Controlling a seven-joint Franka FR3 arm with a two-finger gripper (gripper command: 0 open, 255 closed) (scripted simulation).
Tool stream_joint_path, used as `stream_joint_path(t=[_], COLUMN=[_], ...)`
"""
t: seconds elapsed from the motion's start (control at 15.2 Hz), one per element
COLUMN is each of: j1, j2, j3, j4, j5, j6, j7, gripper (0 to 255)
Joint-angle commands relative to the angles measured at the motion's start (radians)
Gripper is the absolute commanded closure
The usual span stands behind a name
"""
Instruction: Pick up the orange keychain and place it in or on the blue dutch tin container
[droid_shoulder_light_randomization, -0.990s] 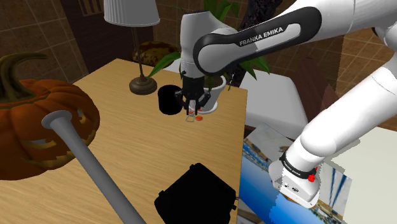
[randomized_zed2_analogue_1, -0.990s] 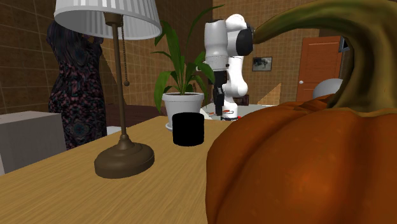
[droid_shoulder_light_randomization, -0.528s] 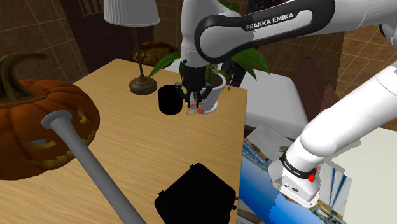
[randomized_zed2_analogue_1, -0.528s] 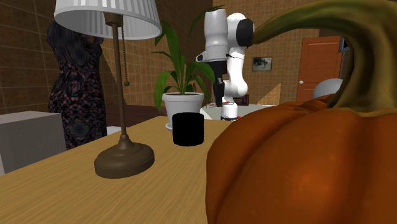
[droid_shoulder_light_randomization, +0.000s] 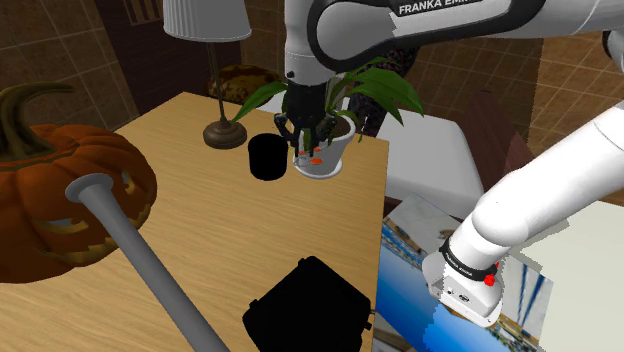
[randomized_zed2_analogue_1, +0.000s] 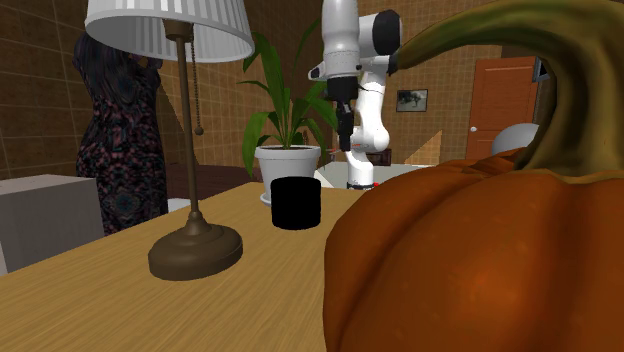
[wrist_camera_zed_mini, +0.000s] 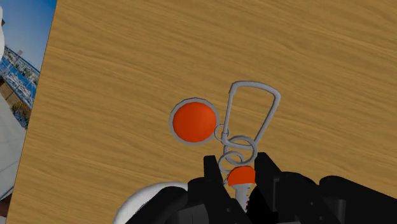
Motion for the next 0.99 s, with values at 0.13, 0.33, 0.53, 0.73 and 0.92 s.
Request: stream_joint_path(t=[0.13, 0.33, 0.53, 0.73, 0.92], j1=[-0.019, -0.032, -0.026, 0.000, 0.026], j2=[0.077, 0.208, 0.344, 0.484, 0.572], j3=[0.005, 0.016, 0.019, 0.012, 0.001], j4=[0.096, 0.224, 0.368, 0.534, 0.636], j5=[-0.044, -0.120, -0.199, -0.277, -0.322], j6=[-0.029, -0.046, -0.078, -0.127, -0.154], j7=[0.011, 0.039, 0.067, 0.089, 0.097], gripper=[255, 255, 255, 255, 255])
